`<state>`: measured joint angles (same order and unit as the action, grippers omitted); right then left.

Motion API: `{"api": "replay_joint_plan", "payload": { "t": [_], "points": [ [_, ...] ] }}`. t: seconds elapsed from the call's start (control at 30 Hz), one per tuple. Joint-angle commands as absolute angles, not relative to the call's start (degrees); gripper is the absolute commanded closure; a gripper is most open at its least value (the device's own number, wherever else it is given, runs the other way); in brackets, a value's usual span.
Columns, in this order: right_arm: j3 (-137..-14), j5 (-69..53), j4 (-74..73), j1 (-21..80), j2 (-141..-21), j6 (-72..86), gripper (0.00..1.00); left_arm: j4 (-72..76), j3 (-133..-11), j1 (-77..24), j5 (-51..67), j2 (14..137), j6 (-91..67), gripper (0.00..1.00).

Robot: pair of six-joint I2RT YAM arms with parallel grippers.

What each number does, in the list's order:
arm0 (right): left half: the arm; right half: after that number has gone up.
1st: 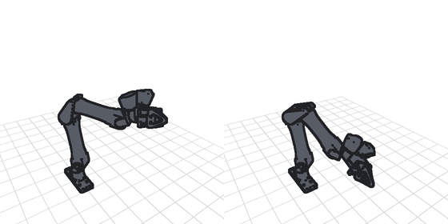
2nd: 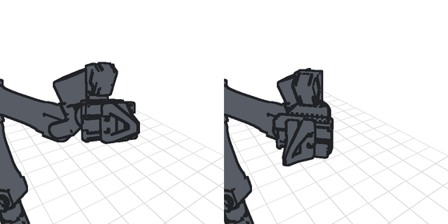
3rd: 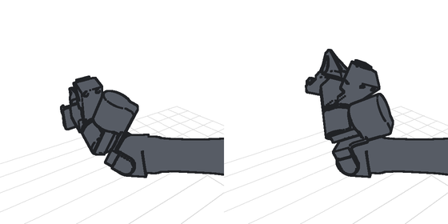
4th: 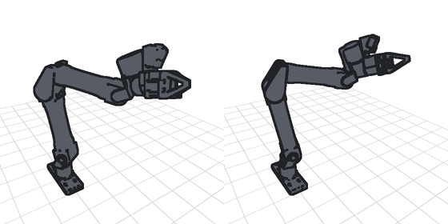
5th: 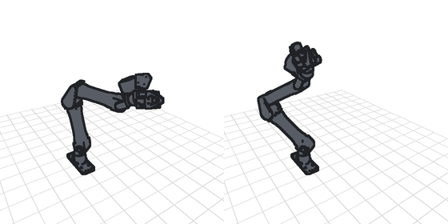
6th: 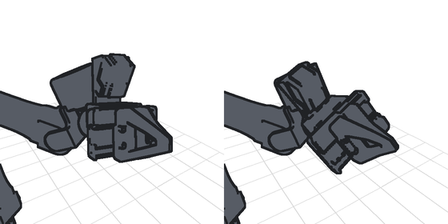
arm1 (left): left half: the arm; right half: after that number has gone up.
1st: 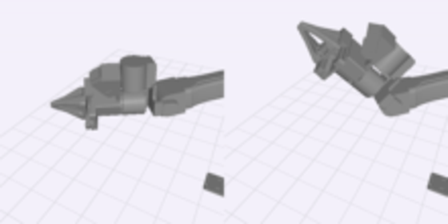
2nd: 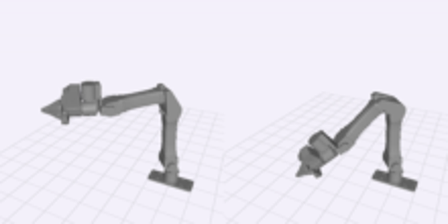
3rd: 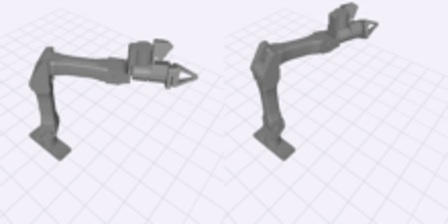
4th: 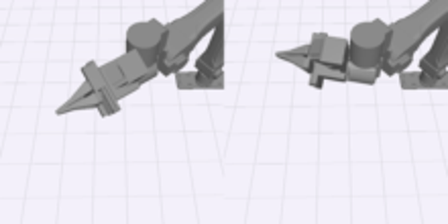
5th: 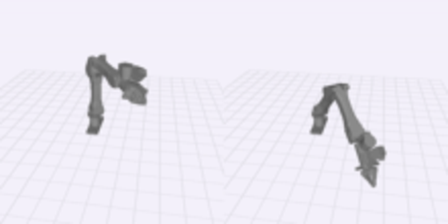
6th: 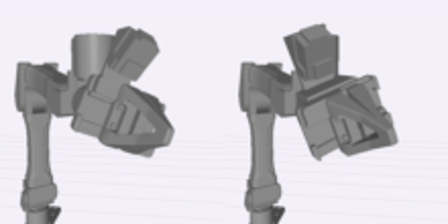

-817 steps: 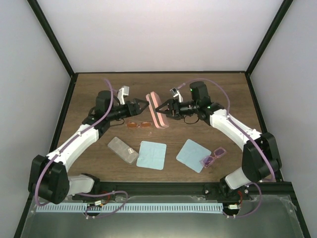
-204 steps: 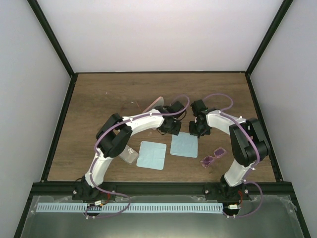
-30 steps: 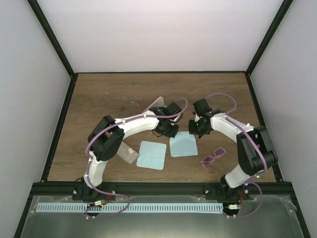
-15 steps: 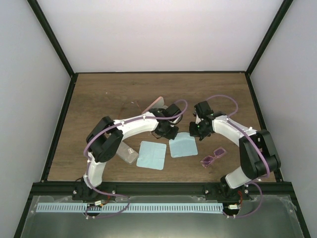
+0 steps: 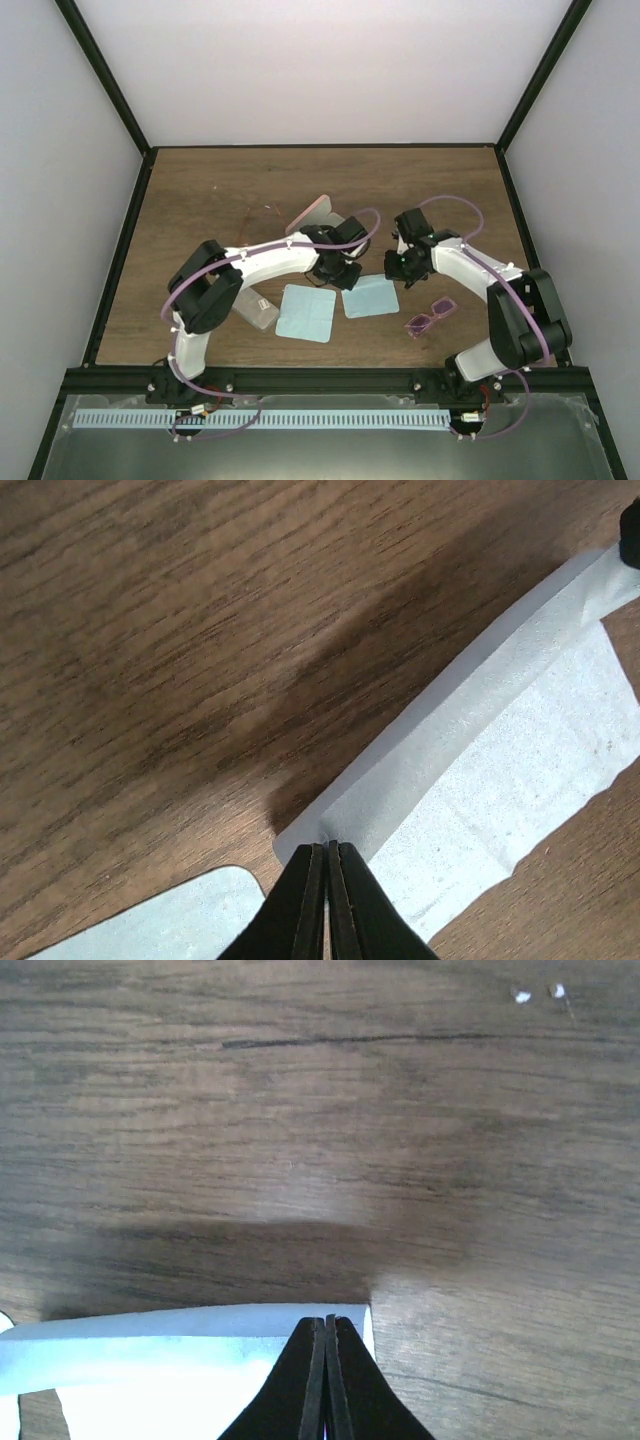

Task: Organize the sunglasses
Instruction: Fold the glasses cleaning cloth at the center of the board.

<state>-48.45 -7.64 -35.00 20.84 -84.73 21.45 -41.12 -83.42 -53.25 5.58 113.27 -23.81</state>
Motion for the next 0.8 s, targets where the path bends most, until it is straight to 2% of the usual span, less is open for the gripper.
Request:
{"api": "replay_joint_plan", "payload": {
  "t": [0.0, 0.77],
  "points": [
    [-47.4, -7.4, -35.7, 21.5, -82.4, 21.4, 0.99, -40.4, -81.5, -53.4, 7.0, 111.2, -24.7, 0.96],
    [-44.8, -9.3, -38.6, 21.4, -80.1, 21.7, 0.99, -39.7, -80.0, -55.6, 7.8, 111.5, -25.4, 0.96]
  ]
}}
